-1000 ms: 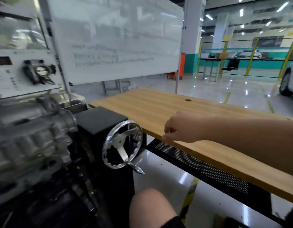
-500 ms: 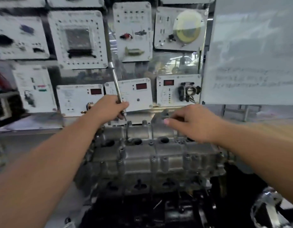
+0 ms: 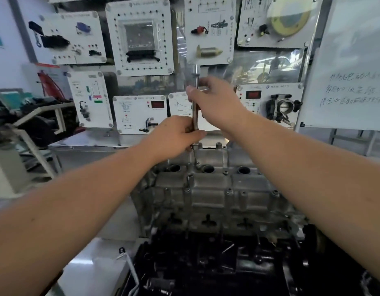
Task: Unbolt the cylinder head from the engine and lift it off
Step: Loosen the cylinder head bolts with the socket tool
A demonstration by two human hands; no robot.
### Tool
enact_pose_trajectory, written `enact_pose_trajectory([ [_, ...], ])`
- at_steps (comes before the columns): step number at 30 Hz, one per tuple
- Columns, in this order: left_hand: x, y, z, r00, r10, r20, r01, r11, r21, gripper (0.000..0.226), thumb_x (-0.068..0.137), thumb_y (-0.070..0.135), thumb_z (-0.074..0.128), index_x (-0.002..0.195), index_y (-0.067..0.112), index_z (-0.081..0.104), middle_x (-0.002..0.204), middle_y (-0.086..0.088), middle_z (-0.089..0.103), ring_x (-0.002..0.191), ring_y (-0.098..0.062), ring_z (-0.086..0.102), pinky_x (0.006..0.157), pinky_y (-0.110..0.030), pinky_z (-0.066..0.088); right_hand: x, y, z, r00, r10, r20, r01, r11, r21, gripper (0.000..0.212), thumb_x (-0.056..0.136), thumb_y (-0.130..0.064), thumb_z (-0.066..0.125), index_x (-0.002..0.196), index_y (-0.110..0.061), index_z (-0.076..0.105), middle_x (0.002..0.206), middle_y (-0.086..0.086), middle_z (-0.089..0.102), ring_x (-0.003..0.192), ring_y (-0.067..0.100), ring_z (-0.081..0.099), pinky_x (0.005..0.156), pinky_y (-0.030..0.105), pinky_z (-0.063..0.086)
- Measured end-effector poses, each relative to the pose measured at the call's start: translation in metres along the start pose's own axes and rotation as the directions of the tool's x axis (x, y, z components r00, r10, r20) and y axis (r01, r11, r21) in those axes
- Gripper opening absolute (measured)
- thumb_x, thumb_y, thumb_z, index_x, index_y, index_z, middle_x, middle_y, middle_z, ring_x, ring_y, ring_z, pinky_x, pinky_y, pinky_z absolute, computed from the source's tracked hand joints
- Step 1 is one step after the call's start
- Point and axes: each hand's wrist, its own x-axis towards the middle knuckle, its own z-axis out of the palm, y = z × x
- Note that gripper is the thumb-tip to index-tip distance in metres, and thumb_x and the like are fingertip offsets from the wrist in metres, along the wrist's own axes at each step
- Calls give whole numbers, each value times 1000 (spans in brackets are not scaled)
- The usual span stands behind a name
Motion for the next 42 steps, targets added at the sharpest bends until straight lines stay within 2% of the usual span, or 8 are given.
enact_pose_trajectory([
  [3, -22, 4, -8, 1000, -6, -30, 6, 1000, 1, 36, 96, 36, 68, 68, 16, 55, 52, 14, 61, 49, 3, 62, 49, -13, 43, -14, -12, 7, 997, -71, 13, 68, 985, 160, 15, 103, -19, 55, 94, -14, 65, 76, -1, 74, 71, 16, 71, 77, 38, 60],
  [8, -57, 10, -11, 999, -1, -55, 3, 999, 34, 38, 94, 46, 68, 74, 16, 59, 53, 10, 55, 50, -4, 59, 55, -30, 47, -32, -30, 14, 984, -9, 175, -89, 834, 545, 17, 99, 2, 50, 94, -9, 62, 76, 6, 72, 66, 18, 69, 70, 35, 57],
  [11, -72, 12, -5, 998, -15, -69, 17, 999, 35, 37, 92, 47, 68, 70, 20, 59, 56, 8, 52, 55, -13, 57, 58, -36, 49, -43, -31, 17, 953, -21, 302, -188, 741, 645, 19, 99, 5, 46, 96, -6, 60, 73, 8, 69, 62, 19, 65, 66, 34, 55],
  [13, -80, 12, -1, 997, -3, -83, 12, 994, 108, 43, 92, 49, 68, 62, 25, 48, 52, 10, 46, 47, -6, 46, 51, -29, 33, -50, -27, 18, 935, -41, 353, -219, 716, 663, 19, 99, 7, 45, 96, -5, 59, 73, 9, 68, 62, 20, 64, 67, 35, 53],
  [16, -88, 10, 3, 994, 8, -106, 12, 982, 189, 46, 92, 51, 66, 61, 27, 42, 53, 11, 45, 46, -2, 45, 46, -19, 25, -55, -20, 18, 917, -69, 393, -237, 697, 677, 19, 97, 8, 44, 95, -4, 60, 73, 11, 68, 64, 22, 63, 69, 37, 53],
  [26, -91, 4, 6, 983, -27, -184, 70, 972, 226, 46, 90, 53, 67, 63, 21, 46, 58, 6, 50, 55, -9, 48, 51, -28, 34, -40, -5, 25, 845, -184, 502, -309, 598, 739, 22, 88, 10, 42, 84, -4, 58, 69, 15, 64, 60, 25, 59, 70, 40, 53],
  [33, -90, 0, 11, 967, 28, -252, 31, 973, 227, 49, 91, 46, 70, 57, 29, 40, 49, 9, 44, 57, 2, 53, 53, -14, 38, -23, 6, 21, 755, -281, 593, -360, 578, 732, 19, 88, 8, 43, 86, -3, 58, 68, 15, 63, 57, 24, 59, 73, 43, 54],
  [42, -99, 10, 18, 934, 22, -357, 49, 981, 190, 50, 89, 38, 76, 55, 31, 39, 49, 12, 40, 53, 3, 49, 51, -9, 34, -19, 3, 19, 639, -384, 666, -391, 584, 711, 24, 91, 9, 38, 85, -6, 56, 67, 13, 61, 55, 22, 56, 72, 42, 57],
])
